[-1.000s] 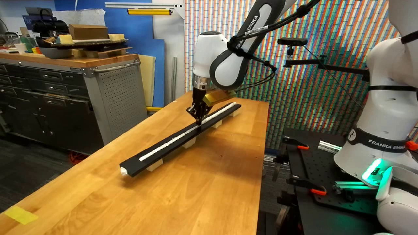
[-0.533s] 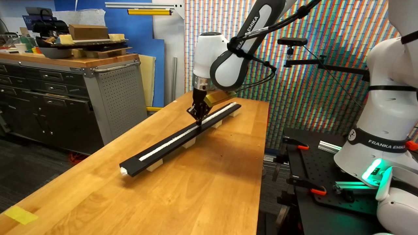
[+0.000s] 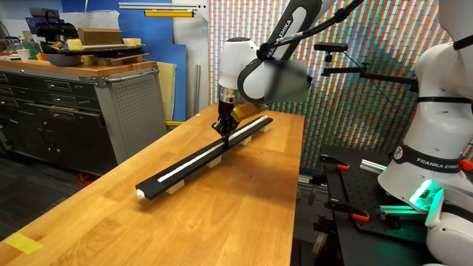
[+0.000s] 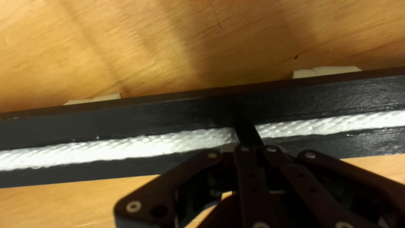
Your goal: Pick up the rope and put it in between the black object.
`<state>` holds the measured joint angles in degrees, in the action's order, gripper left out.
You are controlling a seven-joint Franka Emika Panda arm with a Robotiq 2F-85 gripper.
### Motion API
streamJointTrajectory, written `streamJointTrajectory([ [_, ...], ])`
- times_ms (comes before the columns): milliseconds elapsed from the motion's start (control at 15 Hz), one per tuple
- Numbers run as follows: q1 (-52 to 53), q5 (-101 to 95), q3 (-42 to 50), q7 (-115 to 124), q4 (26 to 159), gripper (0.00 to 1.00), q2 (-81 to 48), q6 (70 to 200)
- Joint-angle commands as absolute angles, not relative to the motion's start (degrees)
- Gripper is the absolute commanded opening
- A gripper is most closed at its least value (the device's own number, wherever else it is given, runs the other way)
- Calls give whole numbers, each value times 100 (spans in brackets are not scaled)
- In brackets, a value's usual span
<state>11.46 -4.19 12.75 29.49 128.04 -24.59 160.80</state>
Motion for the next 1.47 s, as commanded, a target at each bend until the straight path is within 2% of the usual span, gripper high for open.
streamJointTrajectory([
  [0,1025,-416,1310,2830,12754,0,-2585,16101],
  [1400,769,-331,1392,2808,12973,0,-2495,16255],
])
